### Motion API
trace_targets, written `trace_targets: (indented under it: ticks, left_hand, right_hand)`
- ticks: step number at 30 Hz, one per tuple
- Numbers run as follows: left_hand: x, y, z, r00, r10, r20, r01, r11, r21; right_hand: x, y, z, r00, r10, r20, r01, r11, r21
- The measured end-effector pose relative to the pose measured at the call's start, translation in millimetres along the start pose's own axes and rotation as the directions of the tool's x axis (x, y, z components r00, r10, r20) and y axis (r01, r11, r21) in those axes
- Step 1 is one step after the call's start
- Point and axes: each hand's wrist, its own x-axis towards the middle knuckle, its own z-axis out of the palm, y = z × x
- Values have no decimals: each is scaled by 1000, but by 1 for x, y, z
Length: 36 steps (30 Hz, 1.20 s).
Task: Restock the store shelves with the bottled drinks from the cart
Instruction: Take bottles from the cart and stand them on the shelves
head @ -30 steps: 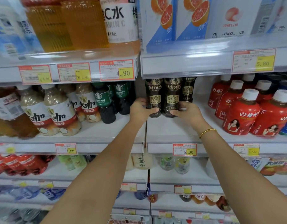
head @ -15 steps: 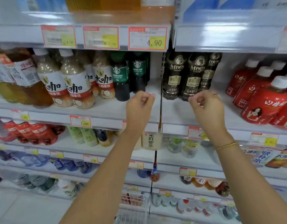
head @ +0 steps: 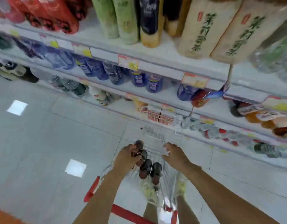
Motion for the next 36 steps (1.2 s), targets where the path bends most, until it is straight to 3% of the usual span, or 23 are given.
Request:
trace_targets:
  ticks: [3,6,12,20,25,29,33,36]
  left_hand:
    - [29,-63,40,990,-64,126,59,997,41]
    - [49,-90,69,986,-73,150,47,984,171]
    - [72,-95,102,997,-36,64,13,946,325]
    - [77,-76,93,999,26,25,-31,978,205]
    - [45,-37,68,996,81,-38,-74,983,166]
    - [6,-4,39,987,114,-116,-102,989,104]
    - [-38,48,-8,952,202,-228,-208,978,0]
    - [-77,97,-51,874,341,-347,-350,936,40]
  right_hand:
    - [33,26,64,990,80,119,-79,997,-11]
    - [53,46,118,972,150,179,-145,989,-40]
    - [57,56,168,943,321,82,-318,947,-54]
    - [61,43,151,952,305,-30,-307,948,-91]
    - [47,14,97,987,138,-78,-146,985,-97]
    - [1,-4,34,986,20,-166,-11,998,56]
    - [-65,-13,-46,946,-185,-266,206,977,54]
    - [-126,-26,-112,865,-317,-388,350,937,15]
